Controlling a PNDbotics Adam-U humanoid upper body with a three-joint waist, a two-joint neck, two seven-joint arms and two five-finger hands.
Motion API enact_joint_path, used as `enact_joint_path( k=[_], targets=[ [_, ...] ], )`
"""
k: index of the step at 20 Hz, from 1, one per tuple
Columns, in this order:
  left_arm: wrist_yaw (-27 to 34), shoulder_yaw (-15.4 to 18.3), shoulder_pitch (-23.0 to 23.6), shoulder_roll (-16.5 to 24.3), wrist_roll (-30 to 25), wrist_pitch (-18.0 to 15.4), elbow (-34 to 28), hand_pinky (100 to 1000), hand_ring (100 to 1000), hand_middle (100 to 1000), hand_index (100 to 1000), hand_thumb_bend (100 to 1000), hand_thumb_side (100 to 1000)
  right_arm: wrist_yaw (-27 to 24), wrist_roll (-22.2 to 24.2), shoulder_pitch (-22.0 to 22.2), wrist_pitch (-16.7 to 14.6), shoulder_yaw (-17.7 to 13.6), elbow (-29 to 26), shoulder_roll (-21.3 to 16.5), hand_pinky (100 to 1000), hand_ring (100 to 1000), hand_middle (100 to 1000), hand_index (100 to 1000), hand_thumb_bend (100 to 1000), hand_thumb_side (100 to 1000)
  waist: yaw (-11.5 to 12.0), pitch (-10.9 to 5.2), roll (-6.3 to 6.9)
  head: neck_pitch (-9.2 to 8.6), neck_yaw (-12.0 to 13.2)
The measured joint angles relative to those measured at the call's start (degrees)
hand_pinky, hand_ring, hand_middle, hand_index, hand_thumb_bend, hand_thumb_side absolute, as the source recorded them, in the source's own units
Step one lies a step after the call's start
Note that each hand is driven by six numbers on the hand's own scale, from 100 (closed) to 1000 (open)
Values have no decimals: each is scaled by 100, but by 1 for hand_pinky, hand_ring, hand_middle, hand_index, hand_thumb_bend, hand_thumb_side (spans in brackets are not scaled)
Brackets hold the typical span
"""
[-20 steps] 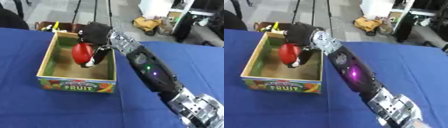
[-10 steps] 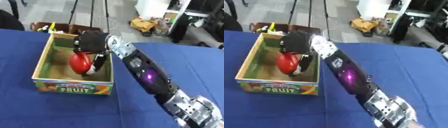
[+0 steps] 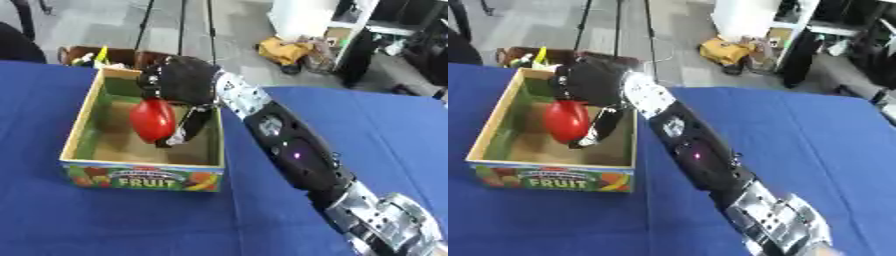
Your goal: Pick up objects on the table and place them in the box.
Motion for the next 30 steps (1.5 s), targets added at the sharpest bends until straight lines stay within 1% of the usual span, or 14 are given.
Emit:
enact_joint_path(
  k=[3,7,10,13,14,15,16,18,21,23,24,25,27,30],
  targets=[
    [-6,0,4,-1,-2,2,0,196,177,479,404,100,783,112,-86,12,140,0,27,0,486,804,773,717,100,893,-9,2,1,-1,0],
    [-10,0,8,-2,-4,2,0,196,176,479,405,100,784,220,-32,15,71,1,129,0,522,841,809,731,100,948,-10,3,9,-4,-16],
    [-13,1,17,-4,-4,2,0,195,174,480,404,100,783,270,88,16,-58,-1,172,0,578,883,874,782,100,918,-10,6,25,-7,-44],
    [-21,1,29,-6,-4,2,0,195,174,480,404,100,783,324,236,16,-59,-31,182,-2,651,937,945,830,113,809,-14,7,29,-20,-55],
    [-28,1,36,-7,-4,2,0,195,174,480,405,100,783,362,292,16,-22,-38,182,-5,658,940,948,833,240,789,-15,8,29,-23,-60],
    [-34,2,40,-7,-4,2,0,195,173,480,404,100,783,405,343,16,27,-45,181,-7,656,936,943,830,280,790,-15,8,31,-24,-68],
    [-39,2,44,-8,-4,2,0,195,173,480,404,100,783,439,384,16,76,-52,180,-7,651,929,929,819,306,801,-16,8,31,-25,-74],
    [-46,2,51,-8,-4,2,0,195,173,481,405,100,783,476,409,16,159,-63,166,-7,654,930,931,817,317,813,-17,8,34,-27,-88],
    [-55,2,54,-9,-10,7,0,196,173,481,405,100,784,473,364,14,235,-66,141,-7,667,936,938,829,327,826,-19,8,38,-29,-99],
    [-56,2,55,-9,-15,11,0,196,174,481,404,100,784,455,335,10,276,-66,107,-7,678,943,949,845,357,830,-22,8,38,-30,-102],
    [-56,2,56,-10,-15,12,0,196,174,481,405,100,784,451,328,9,302,-66,90,-7,685,948,959,855,395,830,-23,8,38,-30,-102],
    [-56,2,56,-10,-16,12,0,196,174,481,405,100,784,449,326,8,328,-66,85,-7,697,959,975,870,471,828,-24,8,38,-30,-102],
    [-56,3,56,-10,-17,13,0,196,174,481,405,100,784,451,345,8,381,-66,71,-7,707,968,989,881,577,836,-25,7,38,-30,-109],
    [-56,4,57,-10,-17,15,0,197,174,481,405,100,784,469,397,8,450,-66,56,-8,725,982,1000,908,642,821,-25,5,38,-30,-117]
  ],
)
